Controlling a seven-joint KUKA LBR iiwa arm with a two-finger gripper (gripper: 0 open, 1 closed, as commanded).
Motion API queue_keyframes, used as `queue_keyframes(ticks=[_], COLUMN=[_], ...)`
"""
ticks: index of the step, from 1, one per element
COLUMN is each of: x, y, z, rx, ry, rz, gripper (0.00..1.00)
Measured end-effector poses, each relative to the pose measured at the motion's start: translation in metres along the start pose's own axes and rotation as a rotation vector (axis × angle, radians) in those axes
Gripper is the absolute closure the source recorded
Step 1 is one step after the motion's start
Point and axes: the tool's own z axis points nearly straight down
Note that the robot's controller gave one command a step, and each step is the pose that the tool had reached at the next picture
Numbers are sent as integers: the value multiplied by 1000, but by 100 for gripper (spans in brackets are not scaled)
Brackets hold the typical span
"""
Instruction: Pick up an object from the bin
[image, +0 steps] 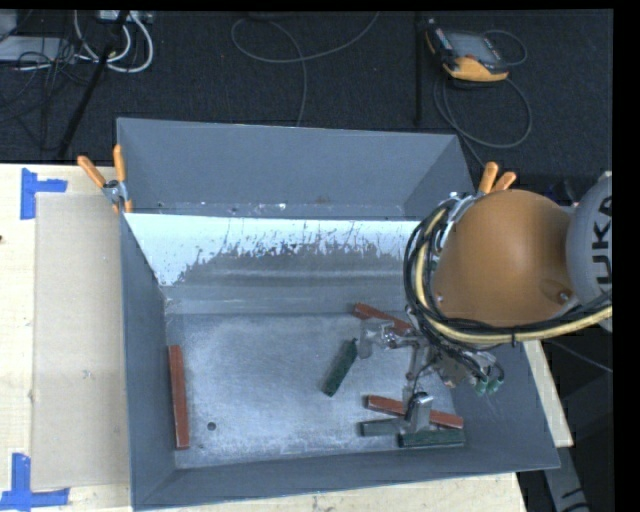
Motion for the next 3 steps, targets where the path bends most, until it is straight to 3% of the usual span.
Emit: queue_keyframes(ticks=[1,2,3], x=[12,12,-55], y=[-47,-55,-16], z=[125,146,146], rx=[-1,2,-2], ry=[7,-9,-4], rz=[-16,-16,-195], gripper=[0,0,0])
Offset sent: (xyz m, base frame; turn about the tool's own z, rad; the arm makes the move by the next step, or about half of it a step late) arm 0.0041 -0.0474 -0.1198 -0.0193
